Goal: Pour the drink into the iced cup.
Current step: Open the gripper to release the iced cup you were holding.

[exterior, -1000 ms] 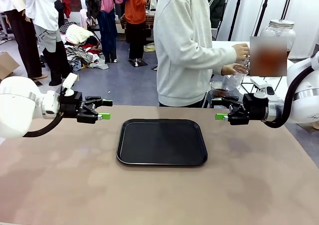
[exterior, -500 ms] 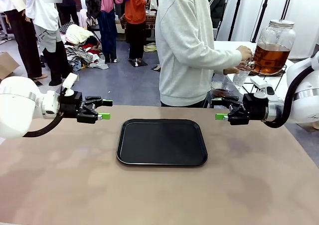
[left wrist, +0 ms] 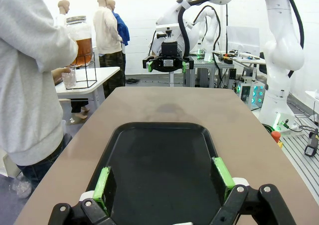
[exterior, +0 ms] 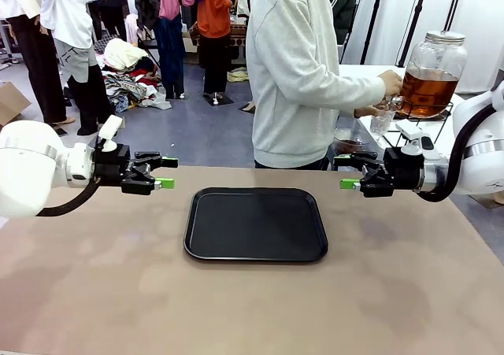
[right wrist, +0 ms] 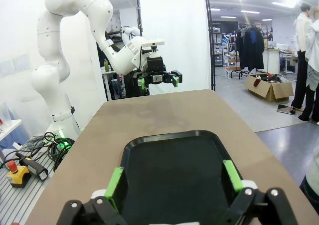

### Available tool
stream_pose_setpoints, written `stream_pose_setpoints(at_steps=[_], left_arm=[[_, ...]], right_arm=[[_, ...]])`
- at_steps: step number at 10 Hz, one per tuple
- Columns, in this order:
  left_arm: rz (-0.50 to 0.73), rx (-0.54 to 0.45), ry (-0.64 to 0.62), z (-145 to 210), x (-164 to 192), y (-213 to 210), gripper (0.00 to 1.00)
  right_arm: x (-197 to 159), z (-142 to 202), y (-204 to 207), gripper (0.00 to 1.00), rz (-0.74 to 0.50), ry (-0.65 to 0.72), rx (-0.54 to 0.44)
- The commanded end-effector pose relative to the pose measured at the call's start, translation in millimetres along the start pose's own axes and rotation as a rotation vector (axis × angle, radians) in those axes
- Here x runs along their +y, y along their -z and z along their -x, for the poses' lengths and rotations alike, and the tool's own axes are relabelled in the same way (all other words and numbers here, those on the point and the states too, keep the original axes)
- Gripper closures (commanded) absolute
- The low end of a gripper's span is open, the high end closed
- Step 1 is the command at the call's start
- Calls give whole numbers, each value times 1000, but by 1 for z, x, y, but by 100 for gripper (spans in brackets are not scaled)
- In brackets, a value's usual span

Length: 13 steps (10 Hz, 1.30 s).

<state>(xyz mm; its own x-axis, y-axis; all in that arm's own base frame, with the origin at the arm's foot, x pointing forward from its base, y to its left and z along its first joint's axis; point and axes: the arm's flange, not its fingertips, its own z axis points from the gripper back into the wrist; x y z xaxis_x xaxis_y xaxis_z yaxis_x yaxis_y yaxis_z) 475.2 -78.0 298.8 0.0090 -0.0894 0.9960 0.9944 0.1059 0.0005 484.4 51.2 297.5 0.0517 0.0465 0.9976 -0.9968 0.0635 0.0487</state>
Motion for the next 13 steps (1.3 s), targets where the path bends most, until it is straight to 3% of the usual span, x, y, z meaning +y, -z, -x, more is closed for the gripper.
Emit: stream_pose_setpoints(at_steps=[1, 13], left_arm=[[-2, 0, -2, -2, 0, 1, 0], [-2, 0, -2, -2, 0, 1, 0]], right_arm=[[0, -2, 0, 0, 4, -6, 5], [0, -2, 0, 0, 4, -6, 5]])
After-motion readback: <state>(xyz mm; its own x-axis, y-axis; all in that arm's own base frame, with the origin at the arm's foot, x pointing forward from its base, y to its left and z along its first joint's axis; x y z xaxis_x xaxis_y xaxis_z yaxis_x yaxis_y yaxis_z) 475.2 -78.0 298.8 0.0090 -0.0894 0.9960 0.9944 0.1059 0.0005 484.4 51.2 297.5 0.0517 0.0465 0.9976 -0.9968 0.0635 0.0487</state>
